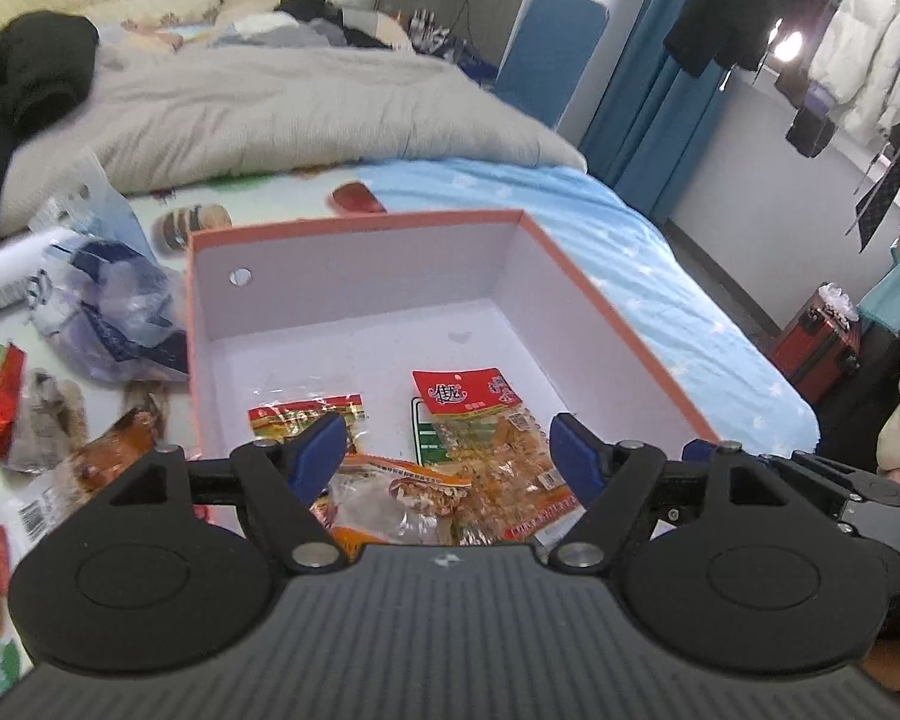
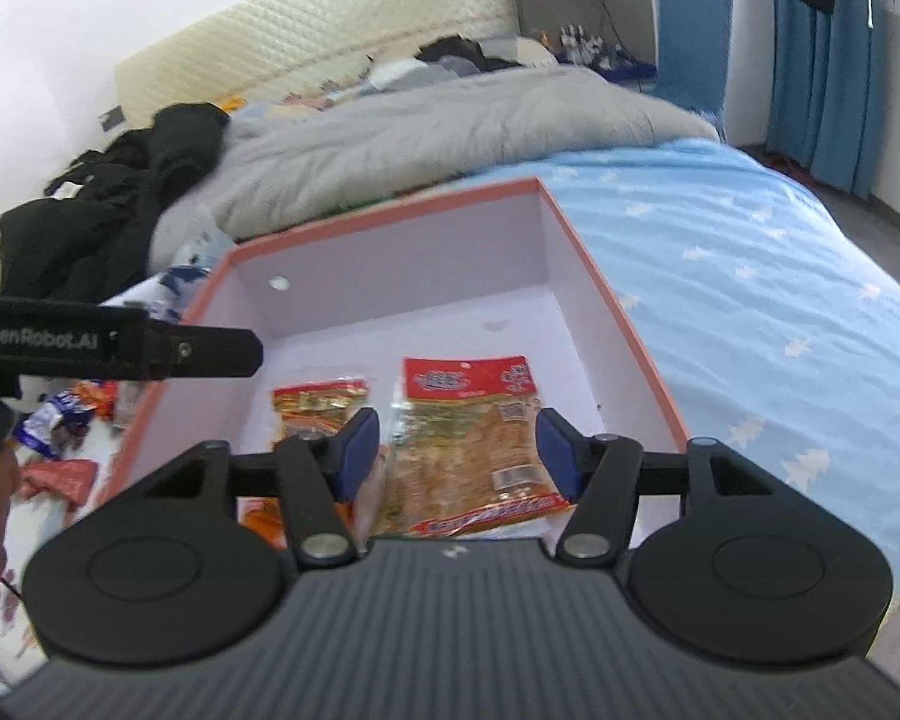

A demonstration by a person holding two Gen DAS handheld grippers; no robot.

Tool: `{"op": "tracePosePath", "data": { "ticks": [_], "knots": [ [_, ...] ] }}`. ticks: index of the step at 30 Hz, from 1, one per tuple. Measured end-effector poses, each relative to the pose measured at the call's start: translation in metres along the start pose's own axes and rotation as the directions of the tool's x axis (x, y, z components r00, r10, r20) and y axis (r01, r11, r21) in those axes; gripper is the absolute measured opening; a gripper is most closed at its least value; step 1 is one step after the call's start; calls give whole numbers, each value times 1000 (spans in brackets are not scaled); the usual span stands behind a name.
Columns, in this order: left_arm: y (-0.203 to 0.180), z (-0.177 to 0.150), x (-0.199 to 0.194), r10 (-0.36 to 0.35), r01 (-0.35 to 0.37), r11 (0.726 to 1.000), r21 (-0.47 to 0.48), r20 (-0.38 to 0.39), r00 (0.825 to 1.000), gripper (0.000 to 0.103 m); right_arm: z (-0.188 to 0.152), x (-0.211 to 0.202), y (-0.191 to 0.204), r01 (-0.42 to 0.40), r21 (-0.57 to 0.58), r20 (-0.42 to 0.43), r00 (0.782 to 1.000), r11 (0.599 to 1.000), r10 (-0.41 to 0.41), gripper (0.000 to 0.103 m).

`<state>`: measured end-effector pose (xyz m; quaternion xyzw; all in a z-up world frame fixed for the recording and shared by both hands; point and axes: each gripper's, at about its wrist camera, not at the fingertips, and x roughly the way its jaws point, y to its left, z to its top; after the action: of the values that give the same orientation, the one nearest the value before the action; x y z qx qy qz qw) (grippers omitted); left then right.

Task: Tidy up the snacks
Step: 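Open both tools to drop the two packets into the pink box, then withdraw both tools from the box back toward the snack pile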

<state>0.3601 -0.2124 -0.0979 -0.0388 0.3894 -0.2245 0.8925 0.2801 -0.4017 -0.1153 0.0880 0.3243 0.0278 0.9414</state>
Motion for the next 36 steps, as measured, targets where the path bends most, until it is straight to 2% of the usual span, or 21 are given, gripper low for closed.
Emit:
{"op": "tracePosePath", "data": {
  "ticks": [8, 18, 28, 36],
  "knots": [
    [-6, -30, -85, 21, -20, 1000, -8, 64, 998, 79, -13, -63, 29, -21, -8, 68, 997, 1000, 22, 60],
    [-10, -79, -175, 32, -30, 999, -15, 143, 989, 79, -48, -128, 67, -47, -24, 125, 991, 999, 50, 60],
    [0, -131, -237, 53, -48, 998, -34, 175, 983, 79, -79, -174, 101, -65, -58, 164, 984, 996, 74, 60],
    [26, -160, -270, 93, -81, 994, -73, 189, 977, 79, -101, -184, 134, -94, -104, 158, 981, 990, 110, 60]
  ]
}}
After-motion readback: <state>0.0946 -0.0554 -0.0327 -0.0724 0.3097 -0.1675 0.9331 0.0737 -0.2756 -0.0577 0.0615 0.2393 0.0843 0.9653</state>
